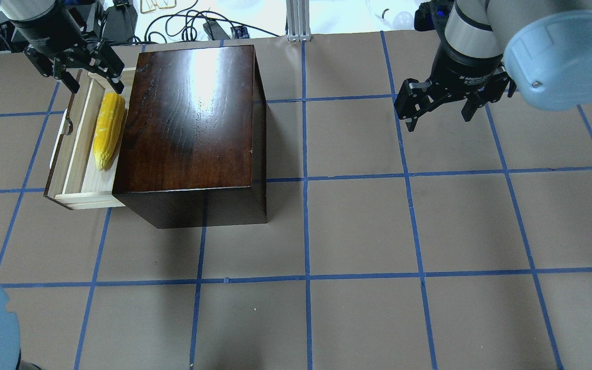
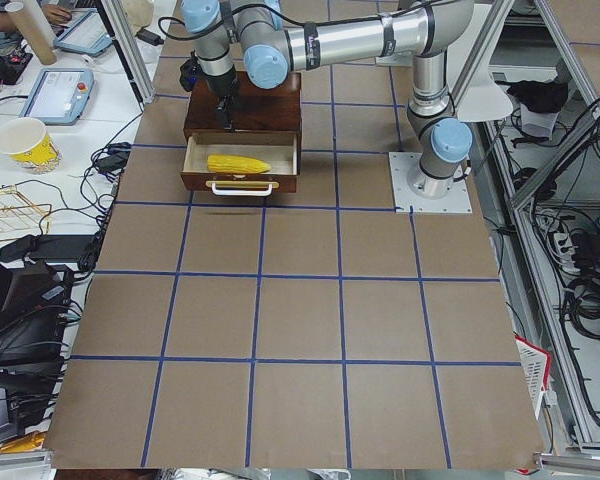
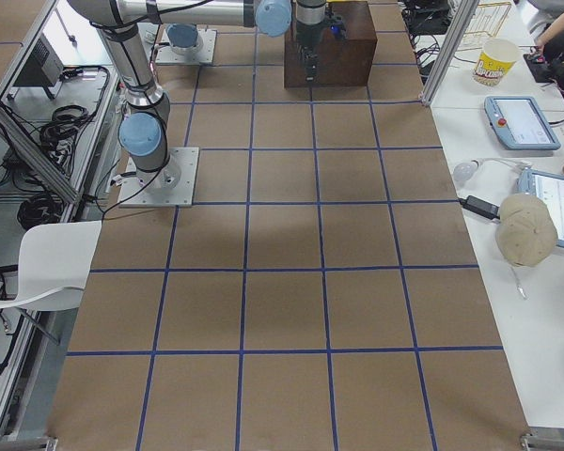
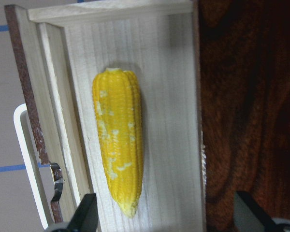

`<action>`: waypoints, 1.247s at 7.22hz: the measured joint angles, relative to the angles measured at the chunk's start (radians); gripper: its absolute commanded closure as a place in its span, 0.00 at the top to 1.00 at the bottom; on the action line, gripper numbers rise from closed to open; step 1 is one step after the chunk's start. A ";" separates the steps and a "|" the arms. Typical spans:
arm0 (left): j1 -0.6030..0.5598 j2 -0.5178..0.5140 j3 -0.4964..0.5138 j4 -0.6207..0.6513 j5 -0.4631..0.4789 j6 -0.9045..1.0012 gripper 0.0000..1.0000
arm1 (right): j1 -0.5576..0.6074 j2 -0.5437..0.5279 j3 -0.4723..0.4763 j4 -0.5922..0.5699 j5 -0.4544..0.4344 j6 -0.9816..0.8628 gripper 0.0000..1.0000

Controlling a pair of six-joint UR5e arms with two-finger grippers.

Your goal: Open drawer and put corn inside

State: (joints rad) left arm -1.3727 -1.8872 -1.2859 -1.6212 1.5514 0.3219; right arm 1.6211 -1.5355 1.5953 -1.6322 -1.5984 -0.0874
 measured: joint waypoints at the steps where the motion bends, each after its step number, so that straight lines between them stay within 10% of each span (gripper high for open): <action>1: -0.039 0.017 -0.002 -0.003 0.000 -0.047 1.00 | 0.000 0.000 0.000 0.000 0.000 0.000 1.00; 9: -0.169 0.159 -0.142 -0.010 0.002 -0.213 1.00 | -0.001 0.000 0.000 0.000 0.000 0.000 1.00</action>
State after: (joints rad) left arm -1.5422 -1.7285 -1.4279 -1.6312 1.5531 0.1089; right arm 1.6204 -1.5355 1.5954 -1.6322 -1.5984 -0.0874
